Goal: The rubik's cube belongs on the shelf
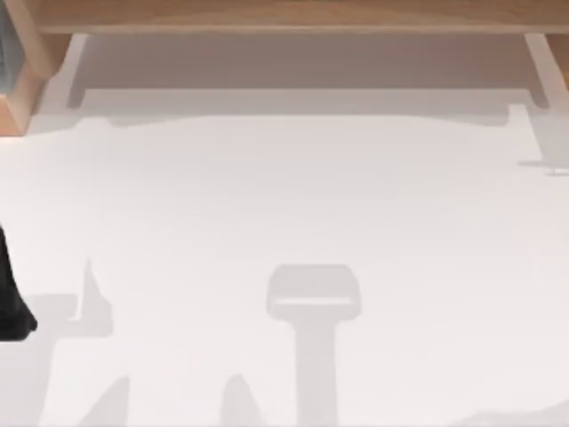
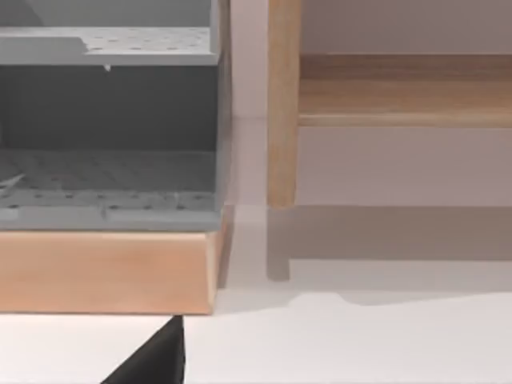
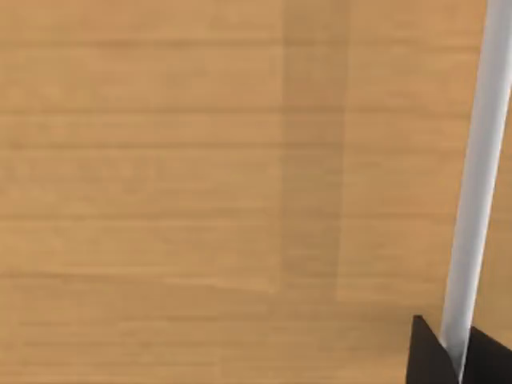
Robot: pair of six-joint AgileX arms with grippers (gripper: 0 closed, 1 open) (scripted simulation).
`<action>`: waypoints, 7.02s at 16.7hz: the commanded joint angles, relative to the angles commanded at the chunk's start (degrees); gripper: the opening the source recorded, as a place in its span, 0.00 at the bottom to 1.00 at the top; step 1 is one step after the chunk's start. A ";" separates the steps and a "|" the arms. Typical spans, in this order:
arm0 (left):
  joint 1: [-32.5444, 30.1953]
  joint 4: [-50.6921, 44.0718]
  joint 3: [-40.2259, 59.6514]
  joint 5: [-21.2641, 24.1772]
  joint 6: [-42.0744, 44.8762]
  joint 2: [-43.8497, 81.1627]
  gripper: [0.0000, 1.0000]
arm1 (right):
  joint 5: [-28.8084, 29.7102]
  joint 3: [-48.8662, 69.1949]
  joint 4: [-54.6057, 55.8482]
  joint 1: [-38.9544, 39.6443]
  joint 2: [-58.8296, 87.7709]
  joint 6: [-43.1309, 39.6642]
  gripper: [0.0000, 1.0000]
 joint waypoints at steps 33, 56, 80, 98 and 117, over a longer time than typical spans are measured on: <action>0.00 0.00 0.00 0.00 0.00 0.00 1.00 | -9.32 -17.99 11.59 -8.98 -6.56 0.05 0.83; 0.00 0.00 0.00 0.00 0.00 0.00 1.00 | -10.93 -19.71 12.31 -12.99 -8.85 1.69 1.00; 0.00 0.00 0.00 0.00 0.00 0.00 1.00 | 26.12 81.70 -137.98 6.34 1.08 84.48 1.00; 0.00 0.00 0.00 0.00 0.00 0.00 1.00 | 29.64 83.60 -146.46 10.76 15.70 88.89 1.00; 0.00 0.00 0.00 0.00 0.00 0.00 1.00 | 29.77 83.27 -144.63 11.34 17.22 89.47 0.00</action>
